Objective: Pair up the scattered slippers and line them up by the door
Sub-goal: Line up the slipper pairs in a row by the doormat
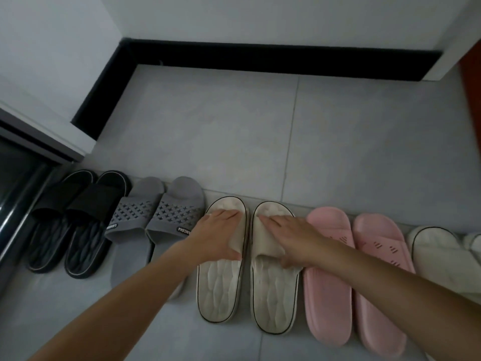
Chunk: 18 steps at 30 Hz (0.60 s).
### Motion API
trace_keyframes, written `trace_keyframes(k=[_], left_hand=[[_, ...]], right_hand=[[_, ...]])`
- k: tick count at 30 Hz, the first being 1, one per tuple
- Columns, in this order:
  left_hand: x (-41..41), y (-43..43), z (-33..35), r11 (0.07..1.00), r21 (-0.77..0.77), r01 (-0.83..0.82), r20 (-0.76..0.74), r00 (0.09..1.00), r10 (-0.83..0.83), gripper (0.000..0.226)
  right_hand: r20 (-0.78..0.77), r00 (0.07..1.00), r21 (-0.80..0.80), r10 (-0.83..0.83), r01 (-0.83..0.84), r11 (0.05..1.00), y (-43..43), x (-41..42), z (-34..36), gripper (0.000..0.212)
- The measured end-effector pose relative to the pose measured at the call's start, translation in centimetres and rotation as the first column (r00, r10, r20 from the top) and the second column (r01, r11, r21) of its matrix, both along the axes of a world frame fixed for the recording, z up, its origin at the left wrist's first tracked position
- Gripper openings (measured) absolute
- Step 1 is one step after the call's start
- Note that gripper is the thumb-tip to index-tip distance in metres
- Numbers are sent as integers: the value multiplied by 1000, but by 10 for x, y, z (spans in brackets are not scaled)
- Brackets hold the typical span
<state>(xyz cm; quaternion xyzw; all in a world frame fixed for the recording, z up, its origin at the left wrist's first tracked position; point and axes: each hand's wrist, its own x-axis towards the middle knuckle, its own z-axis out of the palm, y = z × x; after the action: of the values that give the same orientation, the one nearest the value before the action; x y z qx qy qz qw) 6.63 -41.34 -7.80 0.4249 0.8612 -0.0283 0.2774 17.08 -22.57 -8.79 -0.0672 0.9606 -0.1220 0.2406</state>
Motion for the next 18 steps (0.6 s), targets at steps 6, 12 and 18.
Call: trace_keyframes(k=[6,12,18], left_hand=[[-10,2,-4,998,17,66,-29,997,-66,95],[-17,13,-7,997,22,79,-39,996,-78,99],[-23,0,-2,995,31,95,47,994,-97,111]], right_hand=[[-26,1000,62,-9,10,998,-3,1,0,113],[32,997,74,-75,72,995,-8,-3,6,114],[115,990,74,-83,75,994,-4,-1,15,120]])
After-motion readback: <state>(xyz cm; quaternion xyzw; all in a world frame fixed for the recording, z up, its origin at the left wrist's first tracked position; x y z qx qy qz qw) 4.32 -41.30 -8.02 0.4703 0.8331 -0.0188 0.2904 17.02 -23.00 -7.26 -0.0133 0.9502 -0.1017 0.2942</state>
